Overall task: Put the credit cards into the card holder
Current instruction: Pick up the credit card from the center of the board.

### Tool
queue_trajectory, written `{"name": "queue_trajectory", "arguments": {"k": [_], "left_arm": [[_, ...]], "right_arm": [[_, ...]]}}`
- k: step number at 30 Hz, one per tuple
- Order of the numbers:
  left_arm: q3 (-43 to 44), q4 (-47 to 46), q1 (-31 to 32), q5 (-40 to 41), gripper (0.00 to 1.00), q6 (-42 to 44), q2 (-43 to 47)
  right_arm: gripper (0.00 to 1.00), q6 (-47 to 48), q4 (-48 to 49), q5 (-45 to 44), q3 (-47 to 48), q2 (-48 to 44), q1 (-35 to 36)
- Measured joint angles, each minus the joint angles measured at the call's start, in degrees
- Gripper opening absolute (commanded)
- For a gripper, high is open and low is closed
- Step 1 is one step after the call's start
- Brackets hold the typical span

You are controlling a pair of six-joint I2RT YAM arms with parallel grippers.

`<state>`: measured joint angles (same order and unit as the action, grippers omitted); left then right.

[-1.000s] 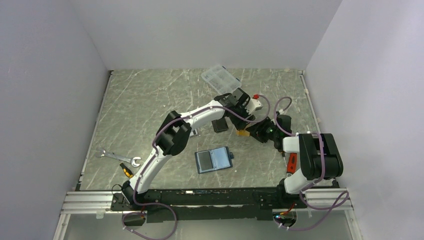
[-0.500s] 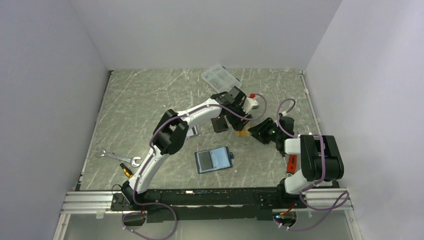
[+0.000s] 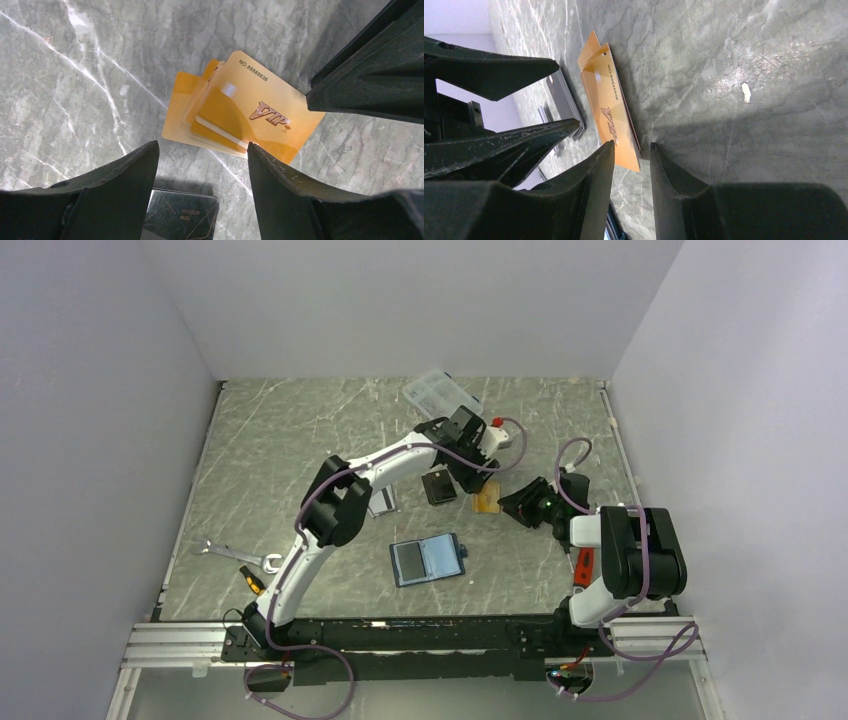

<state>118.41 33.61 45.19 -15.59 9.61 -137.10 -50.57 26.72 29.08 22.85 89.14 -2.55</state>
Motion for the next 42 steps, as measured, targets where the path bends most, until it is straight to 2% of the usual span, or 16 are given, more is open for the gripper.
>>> {"name": "queue_trajectory", "arguments": {"k": [26,42], "left_arm": [[0.15,-1.40,3.45,6.45,0.70,3.08,-1.51],[0.15,-1.29,4.42,4.07,0.70,3.10,-1.51]], "right_arm": [[0.36,-0.76,3.32,3.06,0.31,2.64,-0.04],[0.37,-1.81,7.98,3.69,-2.16,2.80,-0.11]]}}
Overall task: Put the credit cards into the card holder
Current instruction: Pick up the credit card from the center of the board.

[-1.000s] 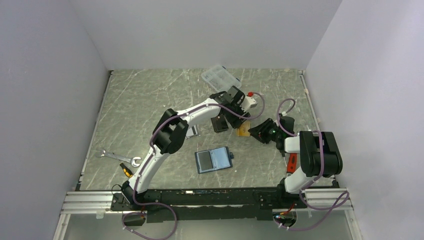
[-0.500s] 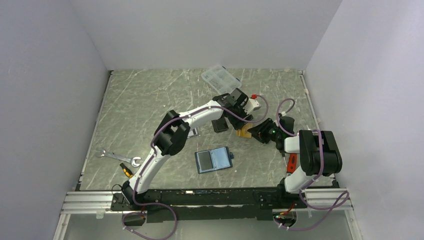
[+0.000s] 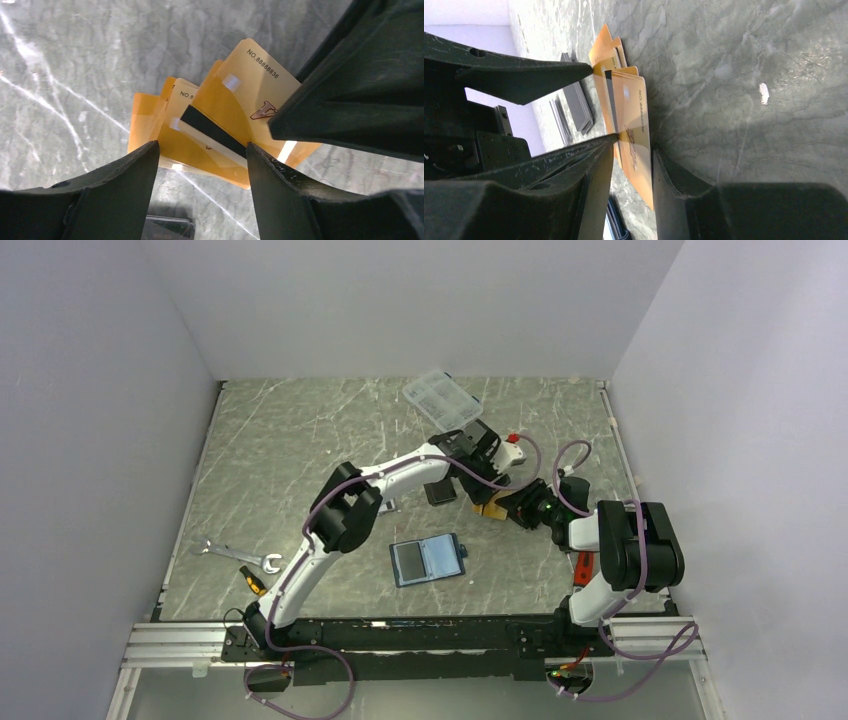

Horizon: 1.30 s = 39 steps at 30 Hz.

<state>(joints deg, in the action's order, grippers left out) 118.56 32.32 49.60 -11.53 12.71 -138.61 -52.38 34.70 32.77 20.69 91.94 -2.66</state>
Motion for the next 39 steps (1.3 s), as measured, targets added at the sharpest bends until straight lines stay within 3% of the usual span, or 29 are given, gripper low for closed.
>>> {"name": "queue_trajectory", "arguments": {"k": [4,7,11,23,25,29,33,35,37,39], "left_arm": [[0.00,0.22,0.48,-1.44,0.71,0.11,0.00],[0.00,0.35,0.09,-2.40,0.72,0.07,0.00],[0.00,0.68,-1.57,-4.48,0.71,-0.17,0.00],[-0.04,2.73,-5.84,-4.13,0.71,-0.22,0.00],[-0.09,2.80,-5.60,-4.22,0.75,-0.24,0.02],[-1.01,3.74,-5.57,-5.55,0.98,-0.57,1.05],[-3.80,5.44,-6.93,-10.16,0.99,-3.06,6.08],[-5.64,5.70,-8.35,-13.57,0.97,-4.87,9.88],[-6.91,5.70,-9.97,-17.00,0.79,-6.56,13.42],[-7.23,5.86,-11.65,-21.14,0.71,-8.63,16.33]], "right_arm": [[0.33,-0.17,0.44,0.31,0.02,0.37,0.02],[0.22,-0.07,0.15,0.09,0.02,0.48,0.02],[0.20,0.55,-2.19,-1.20,0.04,-0.35,0.11],[0.03,5.42,-15.13,-7.41,0.39,-11.19,1.16],[0.00,5.79,-16.13,-7.50,0.48,-12.57,1.18],[0.00,6.93,-20.00,-8.26,0.59,-16.04,1.20],[0.00,7.48,-22.03,-6.36,1.49,-20.02,1.20],[0.00,7.74,-21.92,-4.11,2.38,-21.75,1.20],[0.00,7.82,-21.03,-1.68,2.82,-22.93,1.20],[0.00,7.80,-19.67,1.60,2.84,-24.09,1.20]]}}
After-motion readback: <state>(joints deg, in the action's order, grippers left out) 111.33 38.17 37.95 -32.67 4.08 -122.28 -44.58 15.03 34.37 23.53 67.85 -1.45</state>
